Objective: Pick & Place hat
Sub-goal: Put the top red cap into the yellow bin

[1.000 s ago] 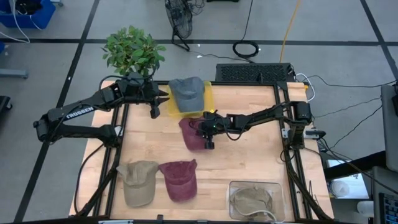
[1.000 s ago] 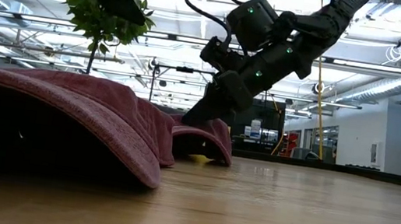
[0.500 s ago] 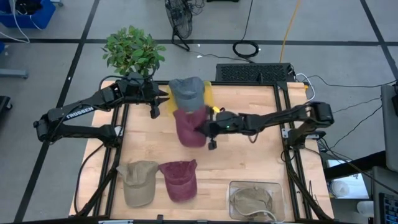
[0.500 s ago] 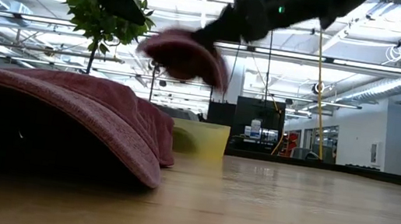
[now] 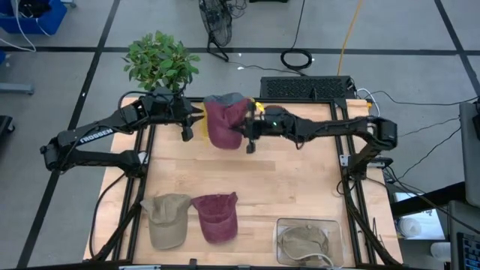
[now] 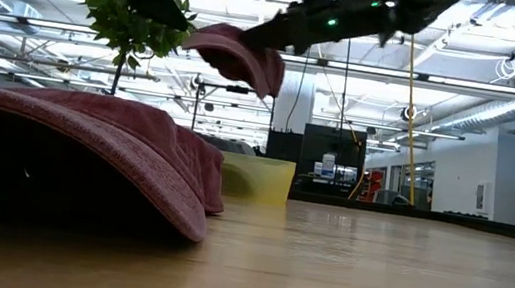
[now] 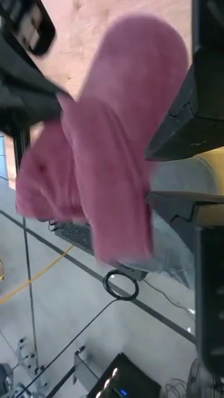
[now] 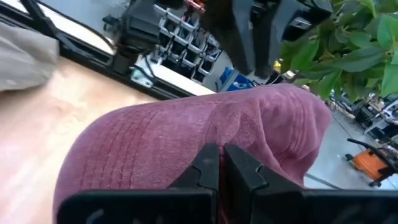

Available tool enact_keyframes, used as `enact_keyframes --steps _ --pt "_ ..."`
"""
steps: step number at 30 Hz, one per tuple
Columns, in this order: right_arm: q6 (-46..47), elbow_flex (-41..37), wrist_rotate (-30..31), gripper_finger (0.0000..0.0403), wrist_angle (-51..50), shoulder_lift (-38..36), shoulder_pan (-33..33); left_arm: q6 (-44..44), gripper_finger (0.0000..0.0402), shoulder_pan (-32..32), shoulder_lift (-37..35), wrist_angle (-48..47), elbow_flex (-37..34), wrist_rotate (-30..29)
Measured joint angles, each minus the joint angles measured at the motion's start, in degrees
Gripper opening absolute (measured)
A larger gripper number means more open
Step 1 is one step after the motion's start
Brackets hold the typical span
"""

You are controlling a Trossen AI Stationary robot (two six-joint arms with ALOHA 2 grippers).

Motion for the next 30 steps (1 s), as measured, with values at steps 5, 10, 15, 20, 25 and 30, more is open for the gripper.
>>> enact_keyframes --steps 5,10,15,20,25,30 --pt "-1.59 8.15 -2.91 0.0001 -4.93 7.32 -3.43 0.06 0.0093 -0.01 0.0 -0.15 0.0 0.0" --pt "-5.63 13.59 -3.8 0.0001 -7.73 13.98 -6.06 0.08 0.0093 0.0 0.0 -1.26 0.0 -0.03" --pt "-9.01 14.7 -3.61 0.0001 -7.62 17.92 -8.64 0.17 0.0093 0.06 0.0 -2.44 0.0 -0.78" --pt "-10.2 14.93 -3.44 0.0002 -7.36 19.27 -10.92 0.16 0.0093 0.08 0.0 -2.36 0.0 -1.05" --pt "-11.96 14.93 -3.41 0.0003 -8.95 19.52 -11.62 0.11 0.0093 0.08 0.0 -1.54 0.0 -1.07" --pt "-13.3 14.92 -3.43 0.0003 -10.29 19.49 -10.89 -0.14 0.0093 0.08 0.0 -1.53 0.0 -1.07"
